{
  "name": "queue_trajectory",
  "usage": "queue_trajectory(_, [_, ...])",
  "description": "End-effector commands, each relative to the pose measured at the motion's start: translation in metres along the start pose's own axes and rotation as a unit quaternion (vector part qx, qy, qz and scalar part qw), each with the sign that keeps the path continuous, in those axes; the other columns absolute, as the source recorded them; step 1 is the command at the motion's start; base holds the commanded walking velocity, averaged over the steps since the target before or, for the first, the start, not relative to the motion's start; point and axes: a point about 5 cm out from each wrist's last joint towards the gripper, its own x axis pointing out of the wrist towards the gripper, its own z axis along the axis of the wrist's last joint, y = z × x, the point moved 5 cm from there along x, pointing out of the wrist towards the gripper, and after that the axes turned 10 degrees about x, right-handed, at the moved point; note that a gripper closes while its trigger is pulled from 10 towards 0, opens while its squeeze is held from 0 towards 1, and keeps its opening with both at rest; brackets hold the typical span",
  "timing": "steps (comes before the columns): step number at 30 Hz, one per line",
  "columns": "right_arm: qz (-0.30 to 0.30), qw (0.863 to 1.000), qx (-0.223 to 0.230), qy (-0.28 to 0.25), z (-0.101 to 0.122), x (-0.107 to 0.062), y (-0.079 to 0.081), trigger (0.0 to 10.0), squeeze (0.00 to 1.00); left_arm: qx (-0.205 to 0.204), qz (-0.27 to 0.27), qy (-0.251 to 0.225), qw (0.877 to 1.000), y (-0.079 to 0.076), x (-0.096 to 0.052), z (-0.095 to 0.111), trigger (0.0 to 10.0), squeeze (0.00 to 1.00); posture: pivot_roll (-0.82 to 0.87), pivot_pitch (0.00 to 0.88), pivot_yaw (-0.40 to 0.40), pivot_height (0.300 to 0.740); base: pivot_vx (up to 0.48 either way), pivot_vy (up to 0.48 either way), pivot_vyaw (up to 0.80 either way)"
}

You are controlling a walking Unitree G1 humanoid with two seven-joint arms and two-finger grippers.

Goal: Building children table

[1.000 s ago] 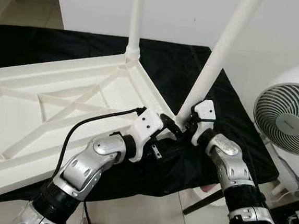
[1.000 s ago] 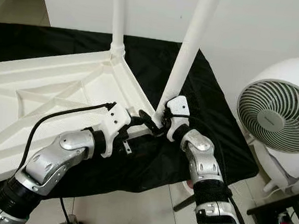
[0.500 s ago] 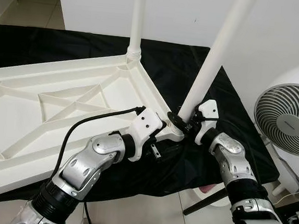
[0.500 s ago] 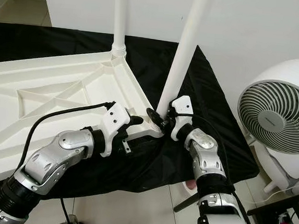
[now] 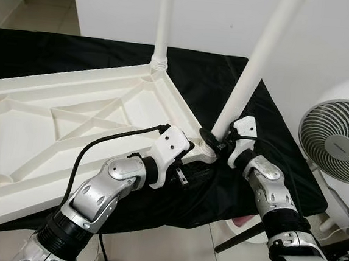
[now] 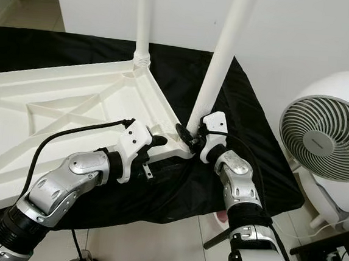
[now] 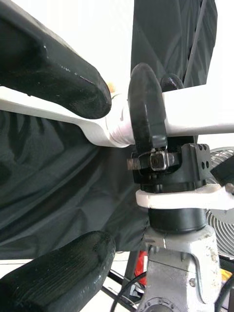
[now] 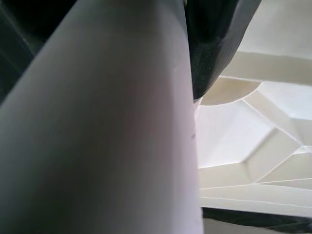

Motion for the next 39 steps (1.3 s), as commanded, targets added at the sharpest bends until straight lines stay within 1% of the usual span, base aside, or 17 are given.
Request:
queue_trajectory(1, [-0.052, 0.999, 0.008, 0.010, -0.009, -0.009, -0.015, 10.0, 0.00, 0.001, -0.018, -0.004, 1.000, -0.007, 0.000, 0.002, 10.0, 0.00, 0.10, 0.085, -0.083, 0.740, 0.000, 0.000, 0.00])
queue_trajectory(4, [-0.134, 0.990, 0.028, -0.020, -0.005, -0.014, -0.015, 10.0, 0.00, -0.001, -0.020, -0.004, 1.000, -0.008, 0.000, 0.001, 10.0, 0.00, 0.09, 0.083, -0.084, 0.740, 0.000, 0.000, 0.00])
queue_trajectory(7, [-0.154, 0.987, 0.041, -0.023, -0.005, -0.015, -0.015, 10.0, 0.00, 0.000, -0.020, -0.004, 1.000, -0.008, 0.000, 0.001, 10.0, 0.00, 0.09, 0.083, -0.084, 0.740, 0.000, 0.000, 0.00])
queue_trajectory(9, [-0.217, 0.973, 0.057, -0.054, -0.002, -0.021, -0.006, 10.0, 0.00, 0.000, -0.023, -0.004, 1.000, -0.009, 0.001, 0.001, 10.0, 0.00, 0.08, 0.076, -0.080, 0.740, 0.000, 0.000, 0.00])
queue_trajectory(11, [-0.237, 0.967, 0.064, -0.063, -0.002, -0.023, 0.001, 10.0, 0.00, 0.000, -0.024, -0.004, 1.000, -0.009, 0.001, 0.001, 10.0, 0.00, 0.08, 0.073, -0.079, 0.740, 0.000, 0.000, 0.00])
queue_trajectory(12, [-0.237, 0.967, 0.064, -0.063, -0.002, -0.023, 0.001, 10.0, 0.00, 0.000, -0.024, -0.004, 1.000, -0.009, 0.001, 0.001, 10.0, 0.00, 0.08, 0.073, -0.079, 0.740, 0.000, 0.000, 0.00])
queue_trajectory(13, [-0.249, 0.964, 0.068, -0.070, -0.002, -0.023, 0.011, 10.0, 0.00, 0.000, -0.026, -0.005, 1.000, -0.009, 0.002, 0.002, 10.0, 0.00, 0.08, 0.073, -0.080, 0.740, 0.000, 0.000, 0.00])
queue_trajectory(16, [-0.249, 0.964, 0.068, -0.070, -0.002, -0.023, 0.011, 10.0, 0.00, 0.000, -0.026, -0.005, 1.000, -0.009, 0.002, 0.002, 10.0, 0.00, 0.08, 0.073, -0.080, 0.740, 0.000, 0.000, 0.00])
queue_trajectory(19, [-0.252, 0.962, 0.073, -0.078, 0.001, -0.023, 0.023, 10.0, 0.00, 0.002, -0.029, -0.007, 1.000, -0.010, 0.002, 0.003, 10.0, 0.00, 0.08, 0.066, -0.078, 0.740, 0.000, 0.000, 0.00])
queue_trajectory(23, [-0.255, 0.961, 0.073, -0.077, 0.003, -0.024, 0.020, 10.0, 0.00, 0.003, -0.031, -0.007, 1.000, -0.010, 0.003, 0.003, 10.0, 0.00, 0.08, 0.059, -0.079, 0.740, 0.000, 0.000, 0.00])
queue_trajectory(24, [-0.256, 0.961, 0.074, -0.075, 0.003, -0.024, 0.018, 10.0, 0.13, 0.004, -0.030, -0.007, 1.000, -0.009, 0.003, 0.003, 10.0, 0.00, 0.08, 0.057, -0.080, 0.740, 0.000, 0.000, 0.00])
queue_trajectory(25, [-0.256, 0.961, 0.074, -0.075, 0.003, -0.024, 0.018, 10.0, 0.13, 0.004, -0.030, -0.007, 1.000, -0.009, 0.003, 0.003, 10.0, 0.00, 0.08, 0.057, -0.080, 0.740, 0.000, 0.000, 0.00])
queue_trajectory(26, [-0.257, 0.960, 0.078, -0.074, 0.003, -0.025, 0.017, 10.0, 1.00, 0.004, -0.030, -0.007, 1.000, -0.009, 0.003, 0.003, 10.0, 0.00, 0.08, 0.054, -0.080, 0.740, 0.000, 0.000, 0.00])
queue_trajectory(36, [-0.226, 0.968, 0.084, -0.077, 0.007, -0.025, 0.012, 10.0, 1.00, 0.005, -0.030, -0.007, 1.000, -0.010, 0.002, 0.003, 10.0, 0.00, 0.09, 0.050, -0.082, 0.740, 0.000, 0.000, 0.00])
queue_trajectory(37, [-0.204, 0.973, 0.079, -0.073, 0.009, -0.023, 0.014, 10.0, 1.00, 0.005, -0.029, -0.007, 1.000, -0.009, 0.002, 0.003, 10.0, 0.00, 0.08, 0.052, -0.082, 0.740, 0.000, 0.000, 0.00])
queue_trajectory(38, [-0.168, 0.980, 0.081, -0.064, 0.010, -0.021, 0.013, 10.0, 0.36, 0.005, -0.029, -0.007, 1.000, -0.009, 0.002, 0.003, 10.0, 0.00, 0.08, 0.053, -0.083, 0.740, 0.000, 0.000, 0.00])
queue_trajectory(39, [-0.168, 0.980, 0.081, -0.064, 0.010, -0.021, 0.013, 10.0, 0.36, 0.005, -0.029, -0.007, 1.000, -0.009, 0.002, 0.003, 10.0, 0.00, 0.08, 0.053, -0.083, 0.740, 0.000, 0.000, 0.00])
